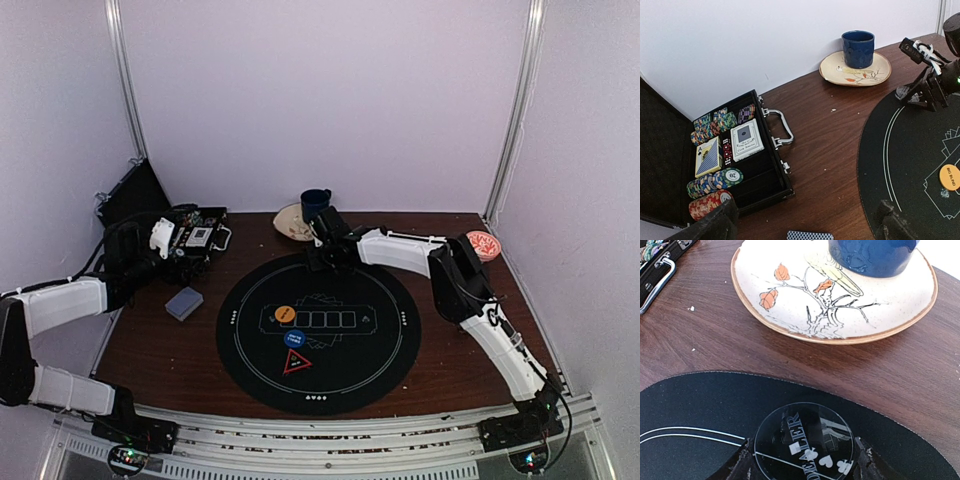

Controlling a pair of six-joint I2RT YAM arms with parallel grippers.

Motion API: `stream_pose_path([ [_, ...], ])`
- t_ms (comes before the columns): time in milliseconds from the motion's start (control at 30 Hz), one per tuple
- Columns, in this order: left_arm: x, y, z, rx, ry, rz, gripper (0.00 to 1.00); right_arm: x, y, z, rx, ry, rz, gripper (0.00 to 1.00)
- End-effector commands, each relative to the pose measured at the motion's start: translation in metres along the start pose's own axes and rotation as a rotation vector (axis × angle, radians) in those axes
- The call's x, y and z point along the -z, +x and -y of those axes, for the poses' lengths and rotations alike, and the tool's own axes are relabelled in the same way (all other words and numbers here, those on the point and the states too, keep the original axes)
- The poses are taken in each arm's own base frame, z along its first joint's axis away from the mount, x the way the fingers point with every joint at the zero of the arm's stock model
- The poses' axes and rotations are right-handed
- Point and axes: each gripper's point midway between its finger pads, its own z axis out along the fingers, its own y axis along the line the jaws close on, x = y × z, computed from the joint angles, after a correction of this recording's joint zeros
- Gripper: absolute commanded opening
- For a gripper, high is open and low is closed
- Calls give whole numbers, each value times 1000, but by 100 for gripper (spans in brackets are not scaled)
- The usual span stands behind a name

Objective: Distribute texas hold em gaming equipment
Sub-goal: Move the dealer button to the poker table mat.

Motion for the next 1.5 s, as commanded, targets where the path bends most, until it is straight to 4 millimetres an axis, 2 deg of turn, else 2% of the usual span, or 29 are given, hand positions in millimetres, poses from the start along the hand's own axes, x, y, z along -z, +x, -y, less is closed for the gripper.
stream_pose_path([
  [0, -2, -14, -9, -12, -26, 49, 98, -5, -3, 10, -35, 32, 14, 57],
  [500, -2, -15, -10, -11, -29, 48, 98, -7, 0, 21, -39, 67, 6, 58],
  [967, -2, -14, -10, -11, -32, 46, 98, -2, -5, 18, -36, 59, 11, 76],
  [1067, -2, -15, -10, -11, -34, 47, 98, 10, -17, 13, -21, 45, 26, 81],
  [1233, -2, -15, -10, -13, -35, 48, 98, 50, -53, 11, 17, 93, 100, 88],
  [1300, -2, -15, -11, -10, -35, 47, 98, 62, -61, 12, 32, 133, 126, 91],
  [1467, 1, -17, -12, -12, -42, 54, 98, 62, -52, 11, 90, 191, 113, 100],
])
